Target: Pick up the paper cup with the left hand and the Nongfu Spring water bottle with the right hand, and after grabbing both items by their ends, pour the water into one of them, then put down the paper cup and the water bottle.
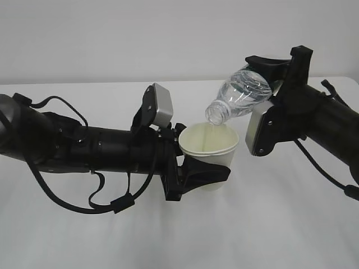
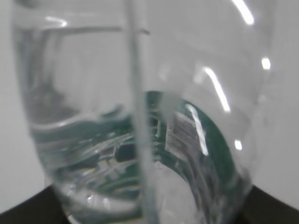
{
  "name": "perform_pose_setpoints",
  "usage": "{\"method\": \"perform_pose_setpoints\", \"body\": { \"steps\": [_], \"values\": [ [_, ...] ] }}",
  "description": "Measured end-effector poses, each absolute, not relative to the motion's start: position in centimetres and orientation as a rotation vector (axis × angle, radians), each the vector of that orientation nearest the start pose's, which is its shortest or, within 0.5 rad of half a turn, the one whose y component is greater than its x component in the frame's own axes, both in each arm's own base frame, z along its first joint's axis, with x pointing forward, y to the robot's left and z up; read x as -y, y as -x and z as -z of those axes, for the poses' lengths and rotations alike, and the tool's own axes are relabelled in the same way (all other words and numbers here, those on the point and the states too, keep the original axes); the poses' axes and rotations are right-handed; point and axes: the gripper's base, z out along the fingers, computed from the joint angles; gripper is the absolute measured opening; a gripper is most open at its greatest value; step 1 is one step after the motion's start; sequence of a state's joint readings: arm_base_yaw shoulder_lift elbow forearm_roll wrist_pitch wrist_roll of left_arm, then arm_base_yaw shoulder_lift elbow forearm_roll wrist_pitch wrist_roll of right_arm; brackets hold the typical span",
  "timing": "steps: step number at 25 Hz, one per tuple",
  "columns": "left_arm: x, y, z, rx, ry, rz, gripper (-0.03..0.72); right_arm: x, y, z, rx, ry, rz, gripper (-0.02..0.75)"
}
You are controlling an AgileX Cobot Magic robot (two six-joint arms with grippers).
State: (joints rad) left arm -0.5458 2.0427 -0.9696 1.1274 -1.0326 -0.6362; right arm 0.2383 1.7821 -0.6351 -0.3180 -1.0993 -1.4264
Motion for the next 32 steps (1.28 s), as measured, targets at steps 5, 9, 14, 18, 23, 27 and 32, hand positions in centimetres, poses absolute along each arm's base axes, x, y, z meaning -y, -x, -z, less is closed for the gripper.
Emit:
{"method": "perform_pose_setpoints", "body": {
  "steps": [5, 9, 14, 18, 23, 27, 32],
  "values": [
    [25.41, -28.24, -13.96, -1.505, -1.226, 1.090, 0.473, -10.16, -31.10, -18.46, -0.800, 1.403, 0.833, 0.419],
    [25.41, -28.24, -13.96, -1.505, -1.226, 1.090, 0.473, -10.16, -31.10, -18.47, -0.796, 1.404, 0.838, 0.419],
    [25.41, -28.24, -13.96, -1.505, -1.226, 1.090, 0.473, -10.16, -31.10, -18.47, -0.796, 1.404, 0.838, 0.419],
    [25.41, -28.24, -13.96, -1.505, -1.226, 1.090, 0.473, -10.16, -31.10, -18.49, -0.793, 1.404, 0.840, 0.419],
    [25.41, -28.23, -13.97, -1.504, -1.226, 1.092, 0.473, -10.17, -31.09, -18.51, -0.791, 1.403, 0.842, 0.419],
    [25.42, -28.20, -14.01, -1.499, -1.227, 1.097, 0.473, -10.17, -31.09, -18.53, -0.789, 1.401, 0.842, 0.419],
    [25.43, -28.13, -14.03, -1.492, -1.233, 1.102, 0.473, -10.17, -31.09, -18.54, -0.787, 1.401, 0.844, 0.419]
  ]
}}
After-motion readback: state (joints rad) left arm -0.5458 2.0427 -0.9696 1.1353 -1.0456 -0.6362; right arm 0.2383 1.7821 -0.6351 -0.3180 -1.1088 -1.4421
